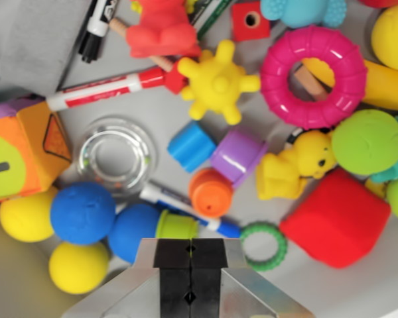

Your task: Pick an object from the bin

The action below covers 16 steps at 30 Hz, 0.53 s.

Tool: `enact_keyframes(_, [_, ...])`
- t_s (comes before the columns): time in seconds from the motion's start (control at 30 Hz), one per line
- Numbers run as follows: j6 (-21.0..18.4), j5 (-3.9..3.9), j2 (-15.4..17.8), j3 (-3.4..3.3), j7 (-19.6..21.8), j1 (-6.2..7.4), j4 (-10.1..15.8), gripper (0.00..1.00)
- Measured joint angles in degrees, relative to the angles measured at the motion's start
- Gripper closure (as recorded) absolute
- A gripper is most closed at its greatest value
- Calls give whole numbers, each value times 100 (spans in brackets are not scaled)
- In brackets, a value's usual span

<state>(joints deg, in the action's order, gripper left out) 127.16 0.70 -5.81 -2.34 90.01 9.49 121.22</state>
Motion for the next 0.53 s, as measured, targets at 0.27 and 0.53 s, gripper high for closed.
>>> enact_keyframes(0.27, [-156, -5, 82, 0, 5, 0, -73, 100])
enact_keyframes(0.53, [-172, -5, 87, 0, 5, 0, -86, 100])
